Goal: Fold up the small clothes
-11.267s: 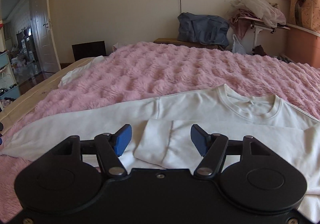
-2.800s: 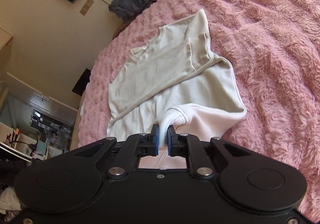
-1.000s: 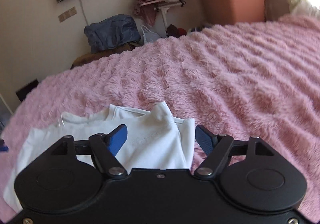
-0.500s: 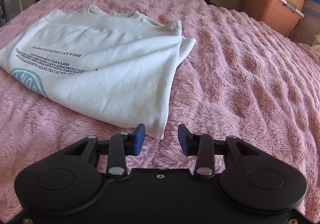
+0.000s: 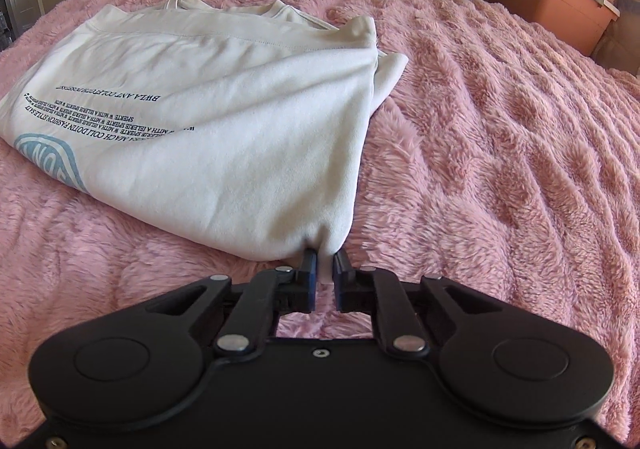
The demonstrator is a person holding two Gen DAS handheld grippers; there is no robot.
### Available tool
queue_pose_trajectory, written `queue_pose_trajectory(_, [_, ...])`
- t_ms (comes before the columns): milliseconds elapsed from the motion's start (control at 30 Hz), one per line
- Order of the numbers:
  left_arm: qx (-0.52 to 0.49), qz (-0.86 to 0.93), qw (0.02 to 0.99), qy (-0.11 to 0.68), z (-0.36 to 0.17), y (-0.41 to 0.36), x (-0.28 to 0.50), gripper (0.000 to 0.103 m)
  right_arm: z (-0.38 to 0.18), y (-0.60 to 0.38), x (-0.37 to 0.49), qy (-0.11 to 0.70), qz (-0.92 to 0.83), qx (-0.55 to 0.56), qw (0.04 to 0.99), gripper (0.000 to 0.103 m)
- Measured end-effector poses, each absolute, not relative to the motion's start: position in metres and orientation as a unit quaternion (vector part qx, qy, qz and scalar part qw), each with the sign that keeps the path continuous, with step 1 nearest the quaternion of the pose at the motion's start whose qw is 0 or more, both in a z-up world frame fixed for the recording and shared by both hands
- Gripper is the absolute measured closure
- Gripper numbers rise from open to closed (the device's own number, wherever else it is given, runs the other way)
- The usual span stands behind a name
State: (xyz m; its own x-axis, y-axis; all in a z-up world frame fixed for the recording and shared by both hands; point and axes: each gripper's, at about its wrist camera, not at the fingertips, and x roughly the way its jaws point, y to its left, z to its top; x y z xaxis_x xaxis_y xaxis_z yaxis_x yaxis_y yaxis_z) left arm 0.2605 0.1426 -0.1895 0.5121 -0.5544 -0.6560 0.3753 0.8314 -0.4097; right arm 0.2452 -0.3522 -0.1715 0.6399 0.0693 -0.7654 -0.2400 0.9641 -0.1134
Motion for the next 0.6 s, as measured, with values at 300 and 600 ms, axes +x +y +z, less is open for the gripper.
queue_pose_trajectory(300, [-0.127, -0.239, 0.872, 0.408, -0.188, 0.163, 0.263, 0.060, -0.168, -0.355, 0.243, 0.409, 0.087, -0.099, 0.903, 0.094])
queue_pose_trajectory(600, [-0.118, -0.288, 0.865, 0.393, -0.194, 0.150, 0.273, 0.089, -0.170, -0.356, 0.245, 0.413, 0.085, -0.089, 0.903, 0.094])
